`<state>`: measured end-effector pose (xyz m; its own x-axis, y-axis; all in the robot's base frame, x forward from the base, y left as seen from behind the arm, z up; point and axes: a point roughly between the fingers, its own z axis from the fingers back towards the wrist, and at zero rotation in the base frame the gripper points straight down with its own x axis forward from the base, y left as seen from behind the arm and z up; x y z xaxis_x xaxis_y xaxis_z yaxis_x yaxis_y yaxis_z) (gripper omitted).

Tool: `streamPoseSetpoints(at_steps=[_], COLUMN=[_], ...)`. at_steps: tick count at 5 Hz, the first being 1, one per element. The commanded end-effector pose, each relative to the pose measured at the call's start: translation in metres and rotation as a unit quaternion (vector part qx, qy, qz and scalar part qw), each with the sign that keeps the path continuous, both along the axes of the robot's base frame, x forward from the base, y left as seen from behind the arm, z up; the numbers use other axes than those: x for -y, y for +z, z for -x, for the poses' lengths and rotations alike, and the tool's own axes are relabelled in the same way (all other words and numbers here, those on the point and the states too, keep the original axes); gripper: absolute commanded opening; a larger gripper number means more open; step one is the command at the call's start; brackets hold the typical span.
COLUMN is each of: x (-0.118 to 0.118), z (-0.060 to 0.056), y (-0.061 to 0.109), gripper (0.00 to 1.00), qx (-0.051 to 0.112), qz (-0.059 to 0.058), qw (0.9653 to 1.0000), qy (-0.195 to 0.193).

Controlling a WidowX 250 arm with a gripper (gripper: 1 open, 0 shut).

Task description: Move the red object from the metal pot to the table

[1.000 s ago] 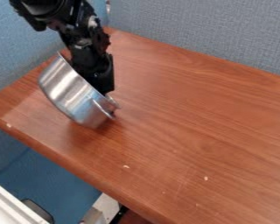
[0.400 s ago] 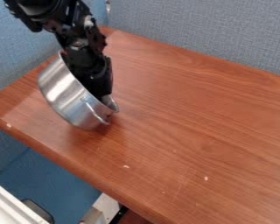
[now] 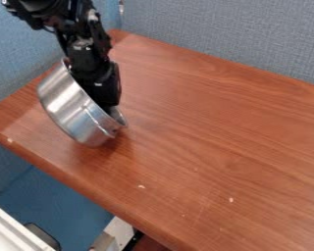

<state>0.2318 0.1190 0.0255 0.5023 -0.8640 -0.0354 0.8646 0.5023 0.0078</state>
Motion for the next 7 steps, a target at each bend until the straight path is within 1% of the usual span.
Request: streamPoseSetpoints(at_steps=[1, 2, 3, 4, 5, 7], x=[0.009, 0.016, 0.023, 0.027, 0.032, 0.047], z=[0.044, 0.054, 0.063, 0.058, 0.050, 0.045], y=[-0.034, -0.031, -0.029, -0.030, -0.031, -0.030], gripper=[0.00, 0.00, 0.00, 0.00, 0.00, 0.00], qx=[-0.084, -0.094, -0.099, -0.102, -0.103, -0.107], qz=[0.051, 0.067, 0.081, 0.095, 0.107, 0.121], qw=[0.9951, 0.9933, 0.9916, 0.9901, 0.9886, 0.9862], qy=[0.005, -0.005, -0.015, -0.019, -0.027, -0.036])
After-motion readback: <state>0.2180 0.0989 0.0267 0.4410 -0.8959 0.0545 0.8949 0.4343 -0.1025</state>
